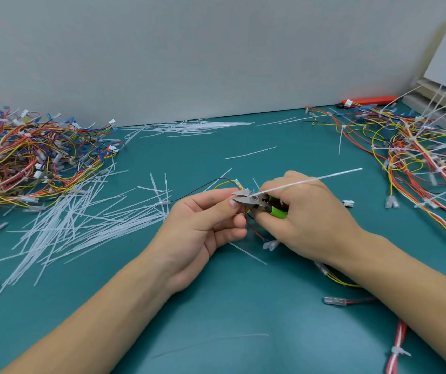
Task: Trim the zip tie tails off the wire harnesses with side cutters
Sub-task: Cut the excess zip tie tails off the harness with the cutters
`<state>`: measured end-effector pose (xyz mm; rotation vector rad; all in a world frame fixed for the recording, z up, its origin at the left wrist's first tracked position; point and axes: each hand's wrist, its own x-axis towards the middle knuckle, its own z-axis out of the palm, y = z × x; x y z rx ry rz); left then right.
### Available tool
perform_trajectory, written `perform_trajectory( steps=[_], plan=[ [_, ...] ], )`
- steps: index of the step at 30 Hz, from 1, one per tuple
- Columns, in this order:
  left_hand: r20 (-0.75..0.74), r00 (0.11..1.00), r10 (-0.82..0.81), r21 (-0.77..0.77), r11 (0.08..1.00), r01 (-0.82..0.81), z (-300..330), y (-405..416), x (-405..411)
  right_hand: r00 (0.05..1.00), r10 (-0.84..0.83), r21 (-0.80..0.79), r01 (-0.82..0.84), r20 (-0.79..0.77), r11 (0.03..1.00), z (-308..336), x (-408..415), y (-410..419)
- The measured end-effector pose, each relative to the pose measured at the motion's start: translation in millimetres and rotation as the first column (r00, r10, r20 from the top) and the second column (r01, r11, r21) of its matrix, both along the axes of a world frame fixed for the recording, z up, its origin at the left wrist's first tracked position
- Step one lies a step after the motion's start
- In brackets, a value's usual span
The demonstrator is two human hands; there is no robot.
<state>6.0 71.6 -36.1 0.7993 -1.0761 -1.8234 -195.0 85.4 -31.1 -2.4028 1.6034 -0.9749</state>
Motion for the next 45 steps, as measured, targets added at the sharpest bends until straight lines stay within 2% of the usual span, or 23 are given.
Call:
perform_trajectory(
  steps=[8,13,18,22,26,33,39,45],
  plan=[
    [0.027,0.999,-0.021,0.012,1.0,0.02,1.5,0.4,0.5,0.999,-0.03,0.056,0.031,-0.013,0.998,0.8,-0.5,-3.0],
    [0.043,0.999,-0.022,-0.028,0.999,0.023,0.9,1.1,-2.0,0.999,0.04,0.061,-0.04,0.001,0.997,1.3,-3.0,-1.4],
    [0.061,0.998,-0.009,-0.037,0.999,0.012,0.0,-0.4,-3.1,1.0,-0.012,0.02,0.012,-0.001,1.0,1.0,-1.5,-0.4],
    [0.058,0.998,-0.01,-0.027,1.0,0.011,-0.4,-2.0,-2.5,0.994,-0.085,0.035,0.082,0.065,0.996,-0.1,0.4,-0.2],
    [0.068,0.997,-0.026,-0.021,0.999,0.027,-0.2,-2.3,-1.7,0.998,-0.057,0.009,0.056,0.034,0.998,1.4,1.5,1.4],
    [0.036,0.998,-0.054,0.0,0.999,0.054,0.9,-1.7,0.6,0.986,-0.124,0.076,0.116,0.112,0.99,1.1,2.0,1.7],
    [0.029,0.997,-0.07,-0.021,0.997,0.07,1.2,-0.8,-0.1,0.99,-0.096,0.056,0.091,0.098,0.994,-1.7,1.6,1.1],
    [0.073,0.994,-0.083,-0.064,0.994,0.088,-0.7,-0.6,-0.5,0.989,-0.083,0.101,0.071,0.121,0.992,-4.5,-1.3,-3.4]
  ],
)
